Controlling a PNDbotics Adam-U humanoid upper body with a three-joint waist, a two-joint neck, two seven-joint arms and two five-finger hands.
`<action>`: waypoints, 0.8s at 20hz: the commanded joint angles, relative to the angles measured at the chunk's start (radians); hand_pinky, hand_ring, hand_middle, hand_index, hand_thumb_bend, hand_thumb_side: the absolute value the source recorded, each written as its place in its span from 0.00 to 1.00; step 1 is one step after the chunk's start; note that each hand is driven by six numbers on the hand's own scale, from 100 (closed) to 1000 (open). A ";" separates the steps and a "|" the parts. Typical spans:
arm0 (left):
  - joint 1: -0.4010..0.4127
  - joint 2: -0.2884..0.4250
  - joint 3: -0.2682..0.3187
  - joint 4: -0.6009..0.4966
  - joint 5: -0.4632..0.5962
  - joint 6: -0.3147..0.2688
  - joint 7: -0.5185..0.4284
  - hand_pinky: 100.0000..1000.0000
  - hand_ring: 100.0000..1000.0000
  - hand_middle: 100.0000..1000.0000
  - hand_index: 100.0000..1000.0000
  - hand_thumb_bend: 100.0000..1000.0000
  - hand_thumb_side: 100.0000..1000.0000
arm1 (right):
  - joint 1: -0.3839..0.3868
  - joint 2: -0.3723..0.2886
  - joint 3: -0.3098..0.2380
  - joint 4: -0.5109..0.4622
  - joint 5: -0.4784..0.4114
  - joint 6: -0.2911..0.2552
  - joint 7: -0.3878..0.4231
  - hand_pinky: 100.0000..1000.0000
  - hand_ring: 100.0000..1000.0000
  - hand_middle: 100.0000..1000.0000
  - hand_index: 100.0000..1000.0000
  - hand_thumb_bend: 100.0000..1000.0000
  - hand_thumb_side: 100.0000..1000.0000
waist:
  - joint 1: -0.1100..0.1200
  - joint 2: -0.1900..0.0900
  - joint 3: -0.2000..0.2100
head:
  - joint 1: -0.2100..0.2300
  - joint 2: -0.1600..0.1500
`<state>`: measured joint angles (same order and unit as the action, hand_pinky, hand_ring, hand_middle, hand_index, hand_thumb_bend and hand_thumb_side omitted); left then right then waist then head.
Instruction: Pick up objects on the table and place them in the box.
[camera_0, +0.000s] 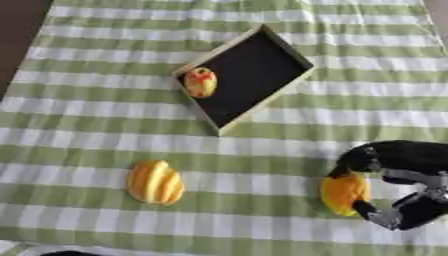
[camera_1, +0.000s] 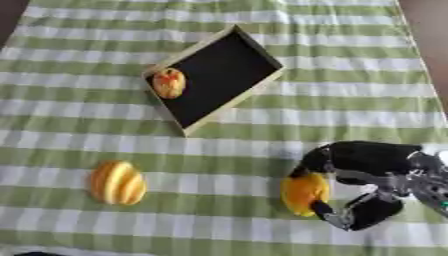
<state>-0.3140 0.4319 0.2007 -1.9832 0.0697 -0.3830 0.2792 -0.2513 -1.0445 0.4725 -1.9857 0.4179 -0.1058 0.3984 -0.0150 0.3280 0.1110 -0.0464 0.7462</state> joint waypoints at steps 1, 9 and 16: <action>-0.004 0.015 0.001 -0.017 0.004 -0.002 0.002 0.78 0.79 0.65 0.85 0.00 0.46 | -0.021 -0.013 -0.004 -0.014 0.028 0.013 -0.067 0.76 0.72 0.42 0.58 0.00 0.19 | 0.001 -0.015 0.000 | -0.002 -0.002; -0.002 0.013 -0.002 -0.017 0.010 -0.001 -0.006 0.78 0.79 0.65 0.84 0.00 0.47 | -0.035 -0.001 0.012 -0.014 0.011 -0.007 -0.222 0.70 0.63 0.33 0.41 0.00 0.16 | -0.002 -0.017 0.001 | -0.004 -0.001; 0.006 0.019 0.002 -0.017 0.007 0.000 -0.007 0.78 0.79 0.65 0.84 0.00 0.47 | -0.059 -0.012 -0.057 -0.014 -0.073 -0.082 -0.296 0.71 0.65 0.33 0.40 0.00 0.11 | -0.003 -0.023 -0.004 | 0.002 0.000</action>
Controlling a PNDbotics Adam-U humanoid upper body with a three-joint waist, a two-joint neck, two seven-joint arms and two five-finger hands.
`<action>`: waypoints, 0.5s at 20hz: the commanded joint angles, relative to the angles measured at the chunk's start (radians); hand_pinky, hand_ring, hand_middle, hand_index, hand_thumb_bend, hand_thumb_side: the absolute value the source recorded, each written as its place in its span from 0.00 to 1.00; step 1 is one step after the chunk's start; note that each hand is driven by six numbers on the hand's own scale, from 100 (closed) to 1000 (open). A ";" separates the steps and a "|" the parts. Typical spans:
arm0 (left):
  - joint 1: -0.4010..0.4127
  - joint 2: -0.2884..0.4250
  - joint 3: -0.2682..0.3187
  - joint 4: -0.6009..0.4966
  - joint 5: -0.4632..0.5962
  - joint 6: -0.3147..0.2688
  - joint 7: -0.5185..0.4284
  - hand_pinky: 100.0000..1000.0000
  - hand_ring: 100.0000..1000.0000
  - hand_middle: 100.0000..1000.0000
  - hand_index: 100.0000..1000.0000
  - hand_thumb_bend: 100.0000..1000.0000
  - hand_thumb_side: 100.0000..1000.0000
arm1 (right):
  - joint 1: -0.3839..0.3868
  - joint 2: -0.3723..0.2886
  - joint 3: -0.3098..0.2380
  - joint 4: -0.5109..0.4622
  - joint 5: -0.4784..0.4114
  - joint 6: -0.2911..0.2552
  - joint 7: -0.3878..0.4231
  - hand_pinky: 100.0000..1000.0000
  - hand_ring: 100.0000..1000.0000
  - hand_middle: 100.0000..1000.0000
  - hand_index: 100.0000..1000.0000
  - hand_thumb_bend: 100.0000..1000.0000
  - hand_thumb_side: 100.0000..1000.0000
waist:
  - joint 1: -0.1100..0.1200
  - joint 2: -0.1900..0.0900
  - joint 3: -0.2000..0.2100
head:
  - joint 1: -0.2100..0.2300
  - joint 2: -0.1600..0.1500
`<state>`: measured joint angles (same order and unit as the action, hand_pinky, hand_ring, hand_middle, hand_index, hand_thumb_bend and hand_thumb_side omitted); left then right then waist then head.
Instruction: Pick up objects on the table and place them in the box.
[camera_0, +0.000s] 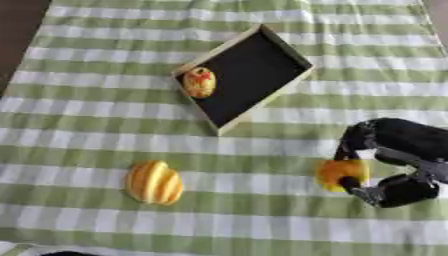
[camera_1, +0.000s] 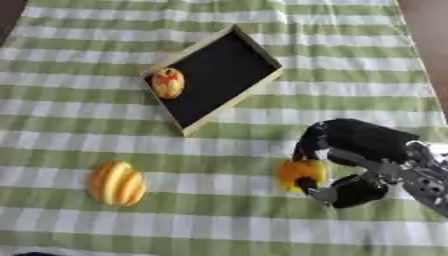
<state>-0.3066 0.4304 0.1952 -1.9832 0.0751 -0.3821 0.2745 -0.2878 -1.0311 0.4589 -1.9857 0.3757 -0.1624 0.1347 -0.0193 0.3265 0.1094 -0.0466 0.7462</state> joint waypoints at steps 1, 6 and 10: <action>0.000 0.022 0.008 -0.017 0.000 0.000 -0.002 0.78 0.79 0.65 0.84 0.00 0.47 | -0.042 -0.026 -0.065 -0.014 -0.043 -0.036 -0.051 0.71 0.65 0.33 0.41 0.00 0.11 | 0.002 -0.023 -0.003 | 0.003 0.001; -0.005 0.024 0.002 -0.017 0.001 0.000 -0.004 0.78 0.79 0.65 0.84 0.00 0.46 | -0.191 -0.021 -0.100 -0.014 -0.138 -0.008 -0.066 0.73 0.67 0.33 0.42 0.00 0.11 | 0.002 -0.031 0.006 | -0.008 -0.001; -0.010 0.025 -0.004 -0.017 0.006 0.001 -0.010 0.78 0.79 0.65 0.84 0.00 0.46 | -0.363 0.035 -0.086 -0.011 -0.232 0.104 0.026 0.75 0.68 0.33 0.42 0.00 0.12 | 0.001 -0.034 0.016 | -0.019 0.003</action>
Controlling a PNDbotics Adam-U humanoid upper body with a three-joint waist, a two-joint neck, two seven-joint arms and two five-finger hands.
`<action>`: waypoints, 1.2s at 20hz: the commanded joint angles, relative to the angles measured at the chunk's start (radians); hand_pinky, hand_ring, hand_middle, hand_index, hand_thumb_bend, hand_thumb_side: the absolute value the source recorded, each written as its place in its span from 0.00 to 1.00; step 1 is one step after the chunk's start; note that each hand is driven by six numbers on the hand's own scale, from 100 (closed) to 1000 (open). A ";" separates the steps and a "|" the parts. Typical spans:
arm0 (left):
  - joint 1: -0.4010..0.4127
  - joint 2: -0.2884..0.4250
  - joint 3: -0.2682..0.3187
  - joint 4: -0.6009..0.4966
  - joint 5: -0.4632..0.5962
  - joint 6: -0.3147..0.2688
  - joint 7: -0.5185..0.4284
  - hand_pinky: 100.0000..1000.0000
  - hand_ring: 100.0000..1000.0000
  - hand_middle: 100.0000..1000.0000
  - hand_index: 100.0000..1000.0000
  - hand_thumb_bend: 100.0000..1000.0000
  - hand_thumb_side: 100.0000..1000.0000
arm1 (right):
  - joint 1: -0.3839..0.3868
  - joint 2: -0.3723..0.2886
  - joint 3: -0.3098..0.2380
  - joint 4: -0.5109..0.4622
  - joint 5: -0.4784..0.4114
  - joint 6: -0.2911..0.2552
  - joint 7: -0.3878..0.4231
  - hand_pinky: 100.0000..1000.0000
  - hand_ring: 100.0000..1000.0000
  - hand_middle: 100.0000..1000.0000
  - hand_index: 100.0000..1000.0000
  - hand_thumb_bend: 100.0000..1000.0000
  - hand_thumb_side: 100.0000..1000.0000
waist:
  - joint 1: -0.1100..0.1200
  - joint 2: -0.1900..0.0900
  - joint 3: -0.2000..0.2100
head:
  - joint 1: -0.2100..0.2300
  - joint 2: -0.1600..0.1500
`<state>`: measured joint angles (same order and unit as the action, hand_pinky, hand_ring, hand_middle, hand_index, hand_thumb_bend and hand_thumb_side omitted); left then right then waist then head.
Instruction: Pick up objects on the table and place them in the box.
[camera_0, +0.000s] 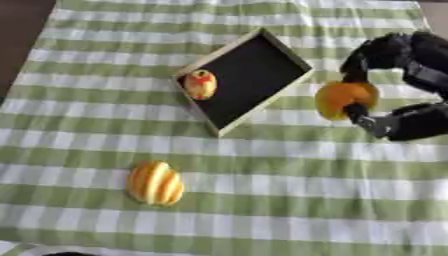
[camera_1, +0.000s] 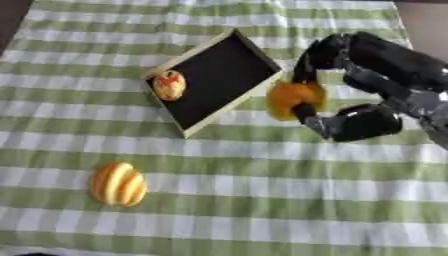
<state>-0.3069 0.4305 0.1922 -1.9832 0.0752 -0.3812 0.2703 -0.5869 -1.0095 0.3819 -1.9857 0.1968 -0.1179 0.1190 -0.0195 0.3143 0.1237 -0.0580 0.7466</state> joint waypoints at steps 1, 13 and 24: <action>-0.012 0.025 -0.003 -0.017 0.007 0.000 -0.008 0.78 0.79 0.65 0.84 0.00 0.46 | -0.112 0.037 -0.004 0.008 -0.068 0.092 0.065 0.75 0.68 0.33 0.42 0.00 0.12 | 0.001 -0.022 0.004 | -0.010 0.003; -0.054 0.017 -0.022 -0.017 0.030 -0.007 -0.029 0.78 0.79 0.65 0.84 0.00 0.45 | -0.442 0.384 0.025 0.659 0.102 0.053 0.112 0.81 0.70 0.37 0.46 0.00 0.11 | -0.005 0.004 0.044 | -0.053 -0.022; -0.068 0.011 -0.024 -0.017 0.038 -0.009 -0.035 0.78 0.79 0.65 0.84 0.00 0.46 | -0.451 0.468 0.021 0.918 0.314 -0.095 0.101 0.82 0.74 0.44 0.53 0.00 0.11 | -0.010 0.017 0.057 | -0.068 -0.026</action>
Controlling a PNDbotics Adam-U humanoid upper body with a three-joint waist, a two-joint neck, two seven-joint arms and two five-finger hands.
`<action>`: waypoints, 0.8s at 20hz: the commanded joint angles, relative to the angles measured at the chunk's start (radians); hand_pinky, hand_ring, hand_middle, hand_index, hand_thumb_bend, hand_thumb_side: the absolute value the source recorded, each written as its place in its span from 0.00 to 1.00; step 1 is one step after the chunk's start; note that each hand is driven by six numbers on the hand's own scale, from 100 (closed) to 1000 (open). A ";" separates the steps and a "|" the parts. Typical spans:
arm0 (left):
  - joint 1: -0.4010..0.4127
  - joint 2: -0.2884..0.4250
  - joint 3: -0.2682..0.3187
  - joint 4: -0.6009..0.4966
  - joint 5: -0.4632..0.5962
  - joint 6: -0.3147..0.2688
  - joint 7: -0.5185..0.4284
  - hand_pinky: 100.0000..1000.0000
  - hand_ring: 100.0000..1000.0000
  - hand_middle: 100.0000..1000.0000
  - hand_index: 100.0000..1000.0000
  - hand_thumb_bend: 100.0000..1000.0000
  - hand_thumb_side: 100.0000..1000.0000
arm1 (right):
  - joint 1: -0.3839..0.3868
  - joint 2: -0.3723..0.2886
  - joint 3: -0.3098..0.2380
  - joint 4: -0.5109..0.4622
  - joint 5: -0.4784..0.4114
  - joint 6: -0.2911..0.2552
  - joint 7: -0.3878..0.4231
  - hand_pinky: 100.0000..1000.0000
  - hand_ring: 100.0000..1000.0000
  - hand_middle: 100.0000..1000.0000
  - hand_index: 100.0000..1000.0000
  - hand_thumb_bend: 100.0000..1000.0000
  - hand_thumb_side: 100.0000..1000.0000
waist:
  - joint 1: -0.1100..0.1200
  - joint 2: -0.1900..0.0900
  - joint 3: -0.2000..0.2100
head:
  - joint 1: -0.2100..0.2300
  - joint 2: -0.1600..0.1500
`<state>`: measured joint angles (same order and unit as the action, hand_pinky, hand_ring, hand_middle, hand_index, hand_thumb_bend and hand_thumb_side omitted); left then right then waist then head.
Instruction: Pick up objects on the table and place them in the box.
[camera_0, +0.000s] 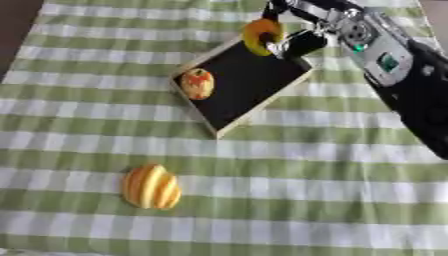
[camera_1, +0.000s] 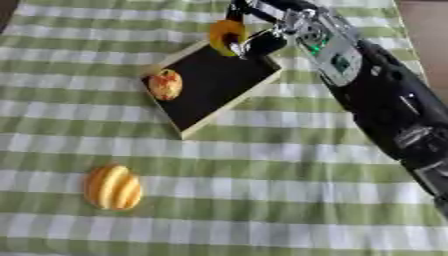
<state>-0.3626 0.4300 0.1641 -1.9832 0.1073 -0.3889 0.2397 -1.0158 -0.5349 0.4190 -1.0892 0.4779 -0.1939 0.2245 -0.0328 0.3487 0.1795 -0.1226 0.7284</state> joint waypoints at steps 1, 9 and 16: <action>-0.012 0.011 0.003 -0.017 0.006 -0.002 -0.005 0.78 0.79 0.65 0.84 0.00 0.47 | -0.023 -0.004 -0.021 0.031 0.042 -0.023 -0.007 0.82 0.75 0.46 0.54 0.00 0.11 | 0.004 -0.017 0.001 | -0.003 -0.008; -0.007 0.009 0.000 -0.017 0.013 0.003 -0.010 0.78 0.79 0.65 0.84 0.00 0.48 | -0.030 0.001 -0.028 0.028 0.191 -0.020 -0.019 0.92 0.97 0.78 0.92 0.00 0.02 | 0.005 -0.018 -0.002 | 0.000 -0.005; -0.003 0.009 -0.003 -0.017 0.019 0.005 -0.015 0.78 0.79 0.65 0.84 0.00 0.48 | -0.030 0.005 -0.037 -0.022 0.196 -0.004 -0.001 0.92 0.96 0.76 0.91 0.00 0.00 | 0.007 -0.024 -0.007 | 0.003 -0.002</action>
<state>-0.3605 0.4221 0.1588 -1.9832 0.1240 -0.3845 0.2286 -1.0215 -0.5209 0.3977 -1.0830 0.6804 -0.2014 0.2198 -0.0307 0.3508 0.1725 -0.1218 0.7286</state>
